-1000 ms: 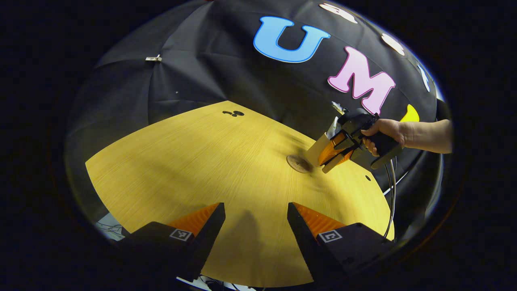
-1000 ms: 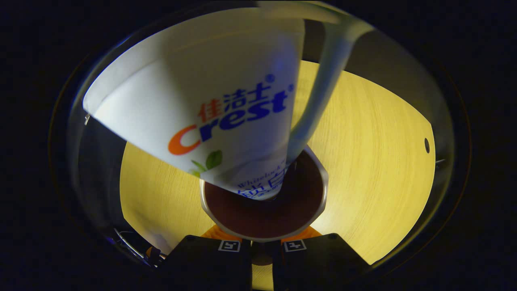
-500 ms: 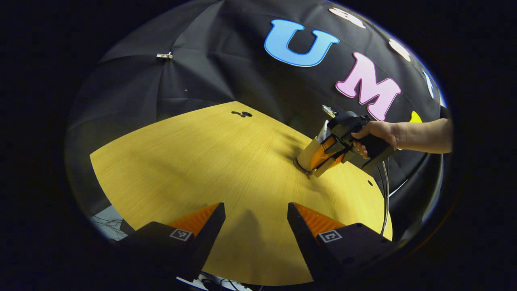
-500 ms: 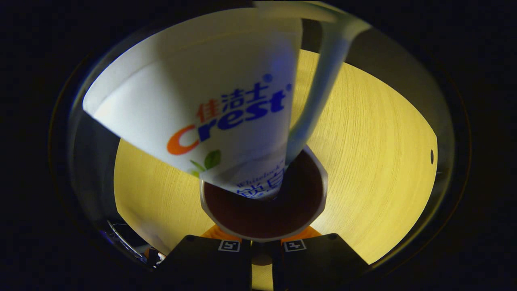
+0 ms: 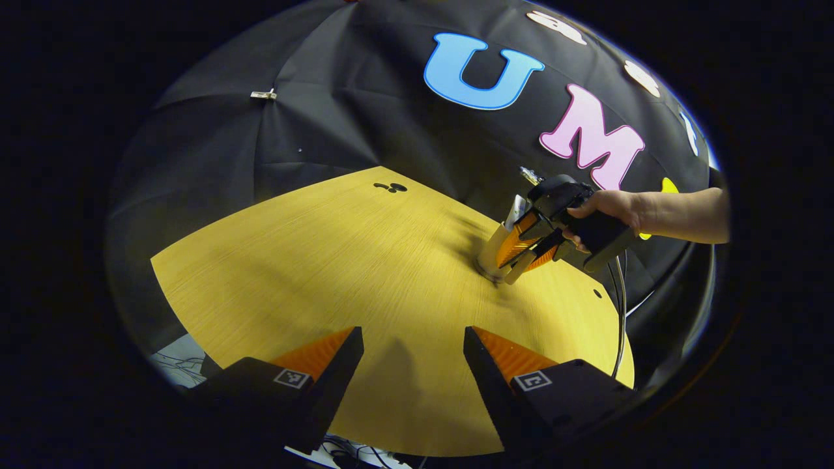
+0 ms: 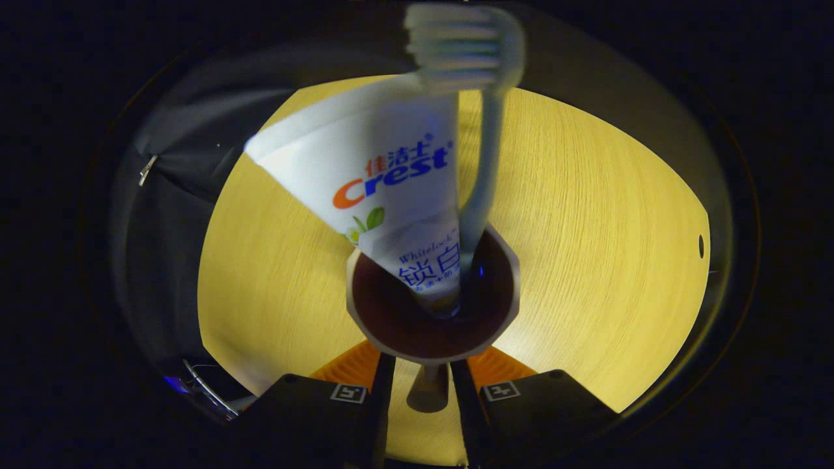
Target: Put the toothbrush and toothpaste on the desktop into the cup, then pick up the cup and place it on the coaster on the desktop.
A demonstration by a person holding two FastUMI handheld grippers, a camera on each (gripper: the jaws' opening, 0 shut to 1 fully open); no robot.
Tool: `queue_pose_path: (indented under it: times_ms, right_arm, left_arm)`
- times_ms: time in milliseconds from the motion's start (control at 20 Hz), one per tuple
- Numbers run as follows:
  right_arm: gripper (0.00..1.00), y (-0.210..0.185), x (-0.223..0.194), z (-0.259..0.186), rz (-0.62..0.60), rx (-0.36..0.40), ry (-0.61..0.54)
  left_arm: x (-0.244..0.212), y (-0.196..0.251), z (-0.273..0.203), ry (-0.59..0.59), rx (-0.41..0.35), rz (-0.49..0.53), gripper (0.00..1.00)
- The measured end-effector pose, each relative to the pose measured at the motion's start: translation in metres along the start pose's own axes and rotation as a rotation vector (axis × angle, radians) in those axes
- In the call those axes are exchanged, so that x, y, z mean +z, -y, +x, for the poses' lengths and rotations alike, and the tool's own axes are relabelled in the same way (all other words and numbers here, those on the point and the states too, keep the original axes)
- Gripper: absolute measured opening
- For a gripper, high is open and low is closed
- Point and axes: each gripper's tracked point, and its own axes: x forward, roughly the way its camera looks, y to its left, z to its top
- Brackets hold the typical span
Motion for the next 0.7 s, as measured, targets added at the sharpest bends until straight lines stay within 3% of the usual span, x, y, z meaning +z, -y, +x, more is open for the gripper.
queue_pose_path:
  times_ms: [50, 200, 300, 400, 700]
  right_arm:
    - [0.41, 0.002, 0.000, -0.008, -0.002, 0.001, 0.014]
    - [0.89, 0.011, 0.004, -0.030, -0.008, 0.002, 0.080]
    - [0.87, 0.006, 0.006, -0.047, 0.028, 0.030, 0.142]
    - [0.99, 0.005, 0.003, -0.078, 0.081, 0.066, 0.206]
    - [0.98, 0.015, -0.011, -0.180, 0.130, 0.089, 0.513]
  left_arm:
    - [0.001, 0.000, 0.000, 0.002, -0.003, 0.006, 0.98]
    - [0.005, 0.002, -0.002, 0.013, -0.021, 0.033, 0.98]
    - [0.006, 0.003, -0.003, 0.018, -0.040, 0.049, 0.98]
    - [0.010, 0.008, -0.004, 0.028, -0.067, 0.061, 0.98]
    - [0.033, 0.039, -0.038, 0.068, -0.106, 0.114, 0.98]
